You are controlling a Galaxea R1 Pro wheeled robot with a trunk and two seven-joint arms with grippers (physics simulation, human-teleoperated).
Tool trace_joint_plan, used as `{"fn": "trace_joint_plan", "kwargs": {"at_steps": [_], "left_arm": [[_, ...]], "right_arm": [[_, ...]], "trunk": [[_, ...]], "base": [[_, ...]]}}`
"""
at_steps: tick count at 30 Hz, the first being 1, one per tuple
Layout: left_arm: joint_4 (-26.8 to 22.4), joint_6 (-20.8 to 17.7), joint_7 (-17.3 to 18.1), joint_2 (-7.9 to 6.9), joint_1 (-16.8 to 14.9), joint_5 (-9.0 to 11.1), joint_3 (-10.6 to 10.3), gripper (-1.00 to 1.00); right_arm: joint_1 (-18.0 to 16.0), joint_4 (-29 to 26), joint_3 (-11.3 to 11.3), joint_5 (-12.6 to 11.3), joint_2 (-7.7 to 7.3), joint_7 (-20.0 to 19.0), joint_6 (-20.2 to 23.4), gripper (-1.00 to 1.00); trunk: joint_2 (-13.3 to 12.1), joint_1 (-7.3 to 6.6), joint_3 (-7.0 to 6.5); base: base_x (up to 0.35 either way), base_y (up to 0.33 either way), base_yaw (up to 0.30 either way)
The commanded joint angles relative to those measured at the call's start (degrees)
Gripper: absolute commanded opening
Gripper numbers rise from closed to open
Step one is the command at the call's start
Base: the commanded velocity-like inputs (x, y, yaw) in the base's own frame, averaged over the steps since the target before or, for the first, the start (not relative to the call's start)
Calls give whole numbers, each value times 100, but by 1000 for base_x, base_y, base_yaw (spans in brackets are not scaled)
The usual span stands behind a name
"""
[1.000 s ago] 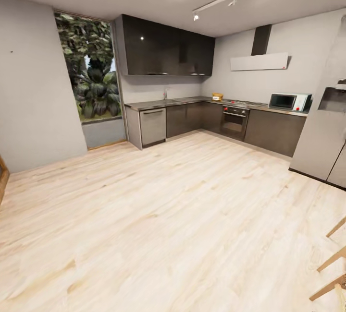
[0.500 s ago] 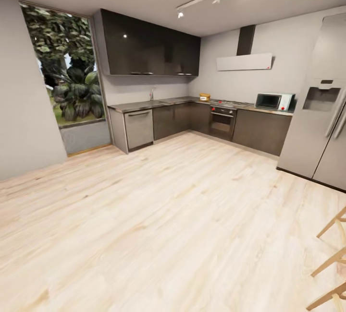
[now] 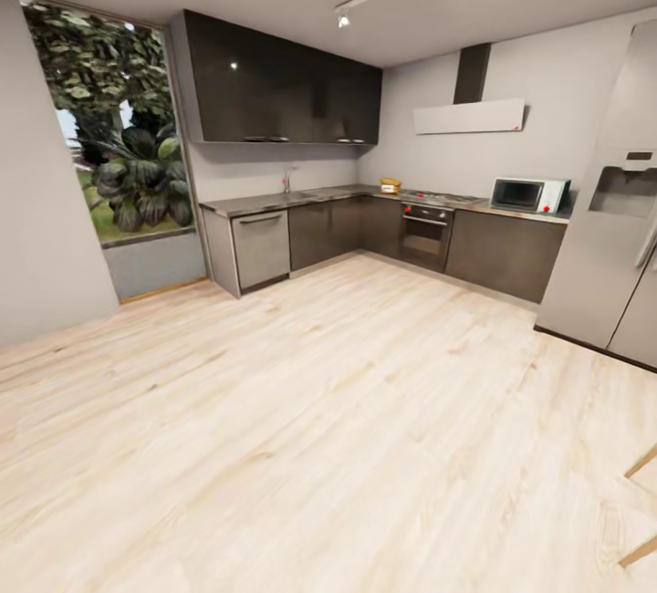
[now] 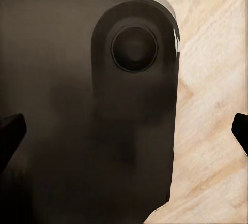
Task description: In the kitchen, take the popcorn bag from the countertop, put it into the microwave, and heat it until the popcorn is cooked so the cooked popcorn ends up inside the bag.
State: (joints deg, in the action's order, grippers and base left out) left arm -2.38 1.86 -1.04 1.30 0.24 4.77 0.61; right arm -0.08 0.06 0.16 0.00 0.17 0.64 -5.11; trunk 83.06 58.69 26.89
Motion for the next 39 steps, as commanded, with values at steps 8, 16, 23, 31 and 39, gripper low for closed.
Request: {"fn": "trace_joint_plan", "kwargs": {"at_steps": [8, 16, 23, 31, 39], "left_arm": [[-8, 7, -10, 10, 3, 50, 0, 100], [-8, 7, -10, 2, 3, 50, 0, 100], [-8, 7, -10, 2, 3, 50, 0, 100], [-8, 7, -10, 2, 3, 50, 0, 100], [-8, 7, -10, 2, 3, 50, 0, 100]], "right_arm": [[-1, 1, 10, 39, 1, 7, -23, 100], [-1, -3, -3, 12, 1, 7, -26, 100], [-1, -2, -7, -17, 1, 7, -26, 100], [-1, -1, -7, -18, 1, 7, -26, 100], [-1, 0, -7, -18, 1, 7, -26, 100]], "trunk": [[2, 3, 4], [2, 3, 4], [2, 3, 4], [2, 3, 4], [2, 3, 4]], "base": [[326, 0, 0], [326, 0, -32], [326, 0, -227], [326, 0, -245], [326, 0, -246]]}}
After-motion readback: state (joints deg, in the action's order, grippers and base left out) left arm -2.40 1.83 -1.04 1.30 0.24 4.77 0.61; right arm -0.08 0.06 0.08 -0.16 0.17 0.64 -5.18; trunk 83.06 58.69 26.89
